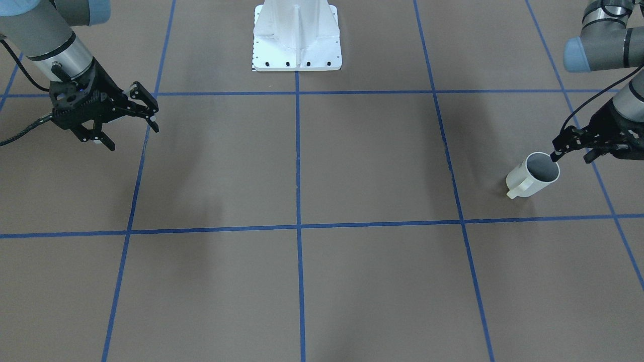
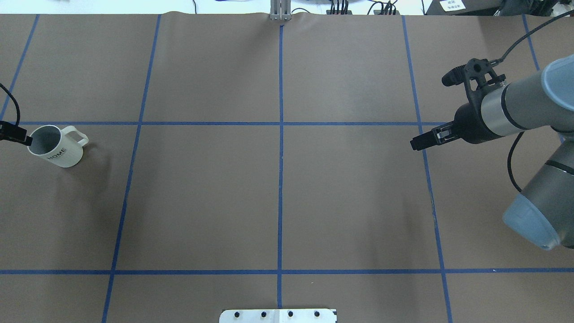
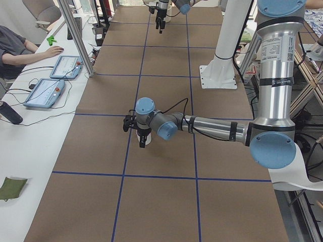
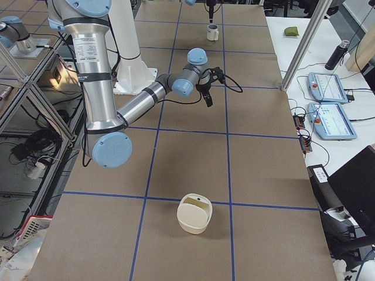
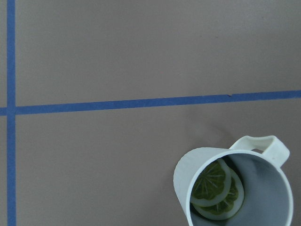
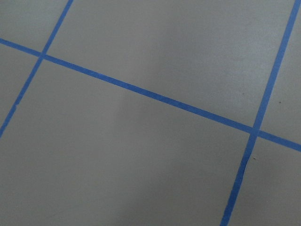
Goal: Left arm hands cup to right arm to dump lemon
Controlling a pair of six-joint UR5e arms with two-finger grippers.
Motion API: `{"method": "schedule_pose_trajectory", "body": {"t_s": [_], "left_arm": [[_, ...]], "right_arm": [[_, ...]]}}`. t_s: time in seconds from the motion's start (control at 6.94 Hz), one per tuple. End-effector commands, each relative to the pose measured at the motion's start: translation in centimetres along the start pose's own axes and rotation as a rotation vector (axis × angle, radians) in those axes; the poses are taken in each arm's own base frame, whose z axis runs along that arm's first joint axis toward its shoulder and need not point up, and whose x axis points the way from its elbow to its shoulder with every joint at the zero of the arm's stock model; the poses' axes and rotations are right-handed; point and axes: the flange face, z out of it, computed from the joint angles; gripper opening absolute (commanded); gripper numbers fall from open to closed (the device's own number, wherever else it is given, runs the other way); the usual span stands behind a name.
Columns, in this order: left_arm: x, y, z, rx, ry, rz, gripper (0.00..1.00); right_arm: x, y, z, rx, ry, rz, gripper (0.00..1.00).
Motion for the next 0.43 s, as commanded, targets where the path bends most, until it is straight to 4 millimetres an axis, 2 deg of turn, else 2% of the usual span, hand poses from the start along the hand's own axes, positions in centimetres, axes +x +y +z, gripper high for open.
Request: {"method": "schedule_pose_trajectory", "body": {"t_s": [0.0, 0.14, 0.29], "left_arm": [[1.24, -0.66, 1.81, -0.007, 0.014, -0.025, 0.68], [2.08, -0.77, 2.23, -0.012, 0.021, -0.030, 0.56], [2.13, -0.75, 2.29, -0.012, 0.020, -0.029, 0.32]], "right_arm": [[-0.08, 0.06, 0.05, 0.000, 0.001, -0.002, 1.00], [-0.03, 0.06, 0.11, -0.001, 0.002, -0.001, 1.00], [-0.09, 0.01, 0.09, 0.000, 0.001, -0.002, 1.00]]}}
